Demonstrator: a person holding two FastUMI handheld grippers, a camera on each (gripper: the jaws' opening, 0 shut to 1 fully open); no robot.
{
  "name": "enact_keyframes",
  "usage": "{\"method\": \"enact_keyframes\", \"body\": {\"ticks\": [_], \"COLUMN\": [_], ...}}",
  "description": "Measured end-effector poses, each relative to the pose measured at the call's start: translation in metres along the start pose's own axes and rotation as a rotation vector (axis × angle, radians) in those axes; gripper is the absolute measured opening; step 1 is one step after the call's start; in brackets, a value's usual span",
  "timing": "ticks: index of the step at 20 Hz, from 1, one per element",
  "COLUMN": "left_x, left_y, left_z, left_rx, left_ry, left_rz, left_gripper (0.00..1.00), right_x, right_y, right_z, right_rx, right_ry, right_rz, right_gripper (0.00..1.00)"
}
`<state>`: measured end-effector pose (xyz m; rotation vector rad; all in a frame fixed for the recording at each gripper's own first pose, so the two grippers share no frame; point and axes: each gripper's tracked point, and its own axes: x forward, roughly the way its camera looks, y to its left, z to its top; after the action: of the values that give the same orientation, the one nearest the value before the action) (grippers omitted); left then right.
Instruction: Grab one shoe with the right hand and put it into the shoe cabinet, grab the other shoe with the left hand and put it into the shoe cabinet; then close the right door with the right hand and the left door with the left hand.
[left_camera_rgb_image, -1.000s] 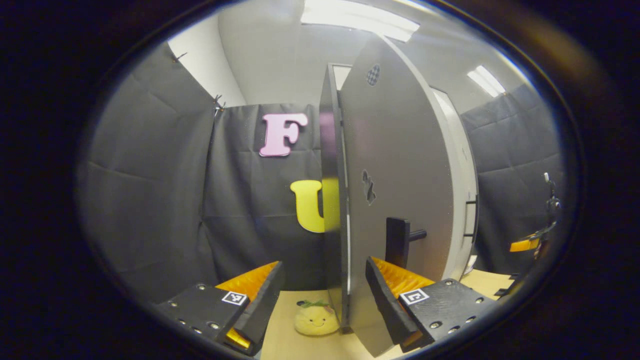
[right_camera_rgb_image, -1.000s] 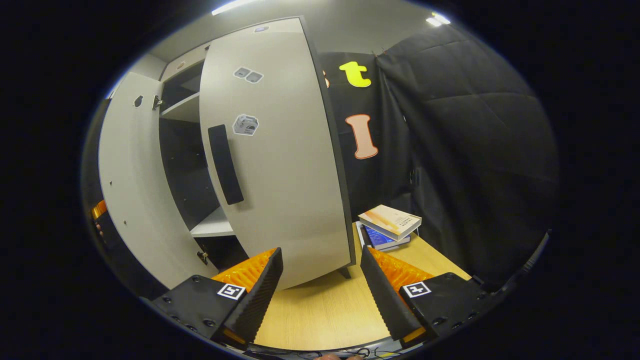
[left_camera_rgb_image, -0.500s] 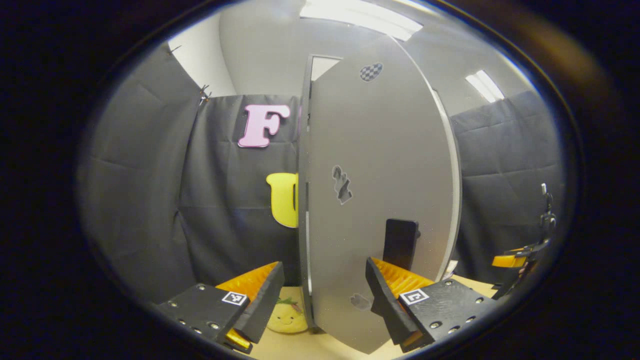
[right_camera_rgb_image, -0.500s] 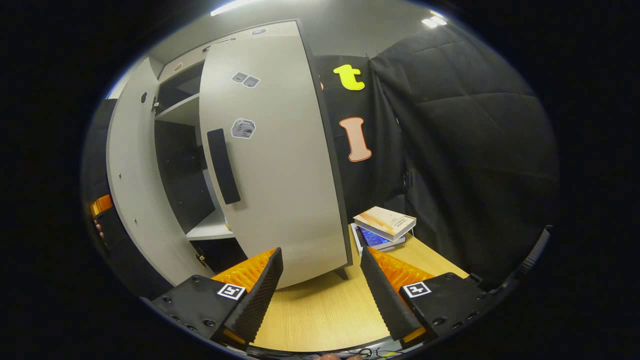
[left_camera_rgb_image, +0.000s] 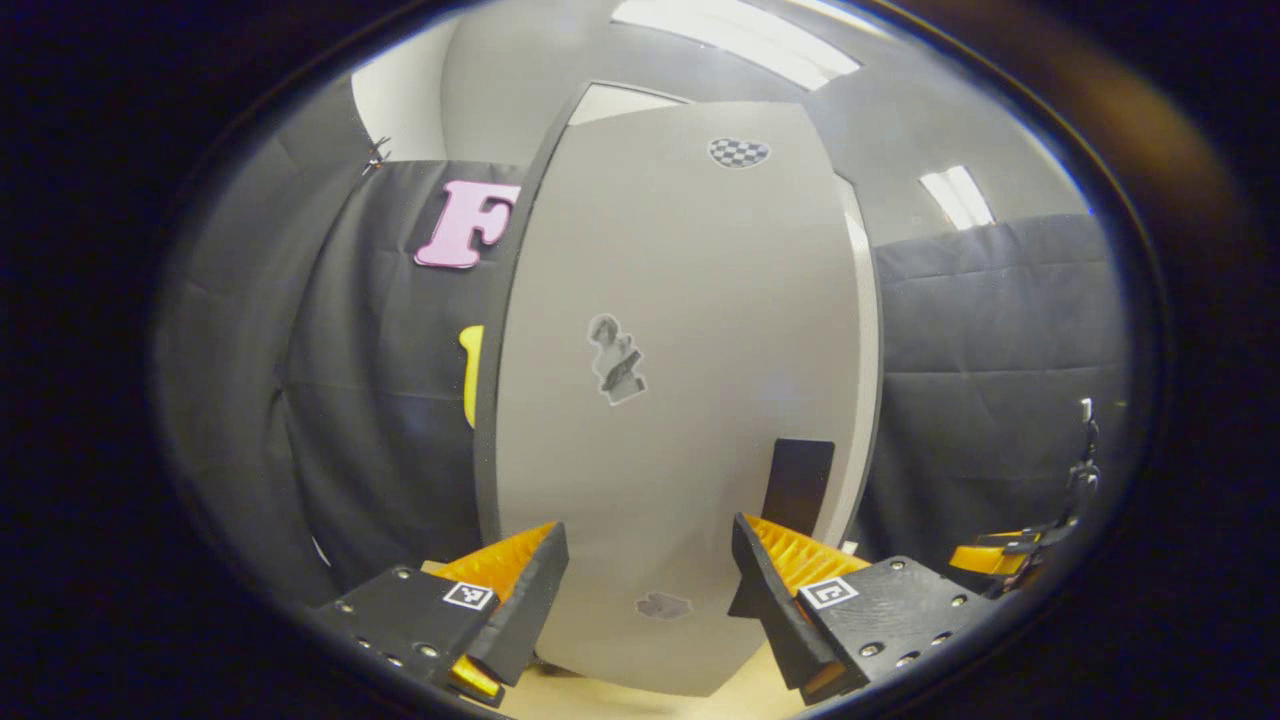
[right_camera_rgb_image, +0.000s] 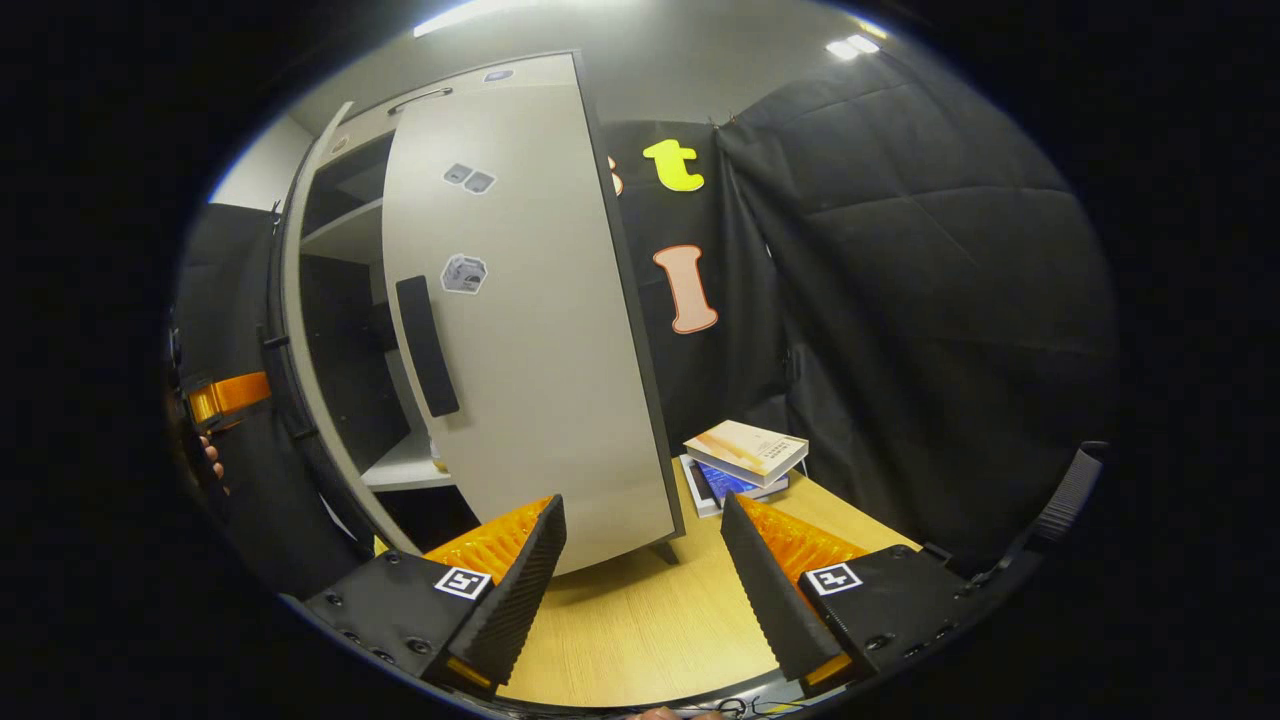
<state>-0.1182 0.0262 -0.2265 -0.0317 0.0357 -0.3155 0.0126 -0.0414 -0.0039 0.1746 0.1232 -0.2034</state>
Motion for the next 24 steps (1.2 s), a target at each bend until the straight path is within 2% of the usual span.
{"method": "enact_keyframes", "body": {"ticks": [4, 7, 18, 21, 22, 24], "left_x": [-0.018, -0.044, -0.127, -0.141, -0.143, -0.146], "left_y": [-0.016, -0.017, 0.005, 0.005, 0.003, 0.004], "left_z": [0.004, 0.007, -0.014, -0.032, -0.038, -0.051], "left_rx": [0.056, 0.090, 0.089, 0.045, 0.040, 0.048], "left_ry": [-0.025, -0.040, -0.066, -0.065, -0.057, -0.035], "left_rz": [0.014, 0.066, 0.288, 0.320, 0.321, 0.333], "left_gripper": [0.99, 0.99, 0.99, 0.99, 0.94, 0.96], "right_x": [-0.011, -0.012, -0.006, -0.010, -0.012, -0.013], "right_y": [0.000, 0.001, 0.063, 0.074, 0.076, 0.081], "right_z": [0.019, 0.030, 0.082, 0.083, 0.081, 0.072], "right_rx": [0.013, 0.008, -0.039, -0.091, -0.110, -0.125], "right_ry": [-0.071, -0.095, -0.207, -0.232, -0.234, -0.225], "right_rz": [-0.008, -0.003, 0.143, 0.150, 0.150, 0.162], "right_gripper": [0.98, 0.98, 0.98, 0.98, 0.98, 0.98]}}
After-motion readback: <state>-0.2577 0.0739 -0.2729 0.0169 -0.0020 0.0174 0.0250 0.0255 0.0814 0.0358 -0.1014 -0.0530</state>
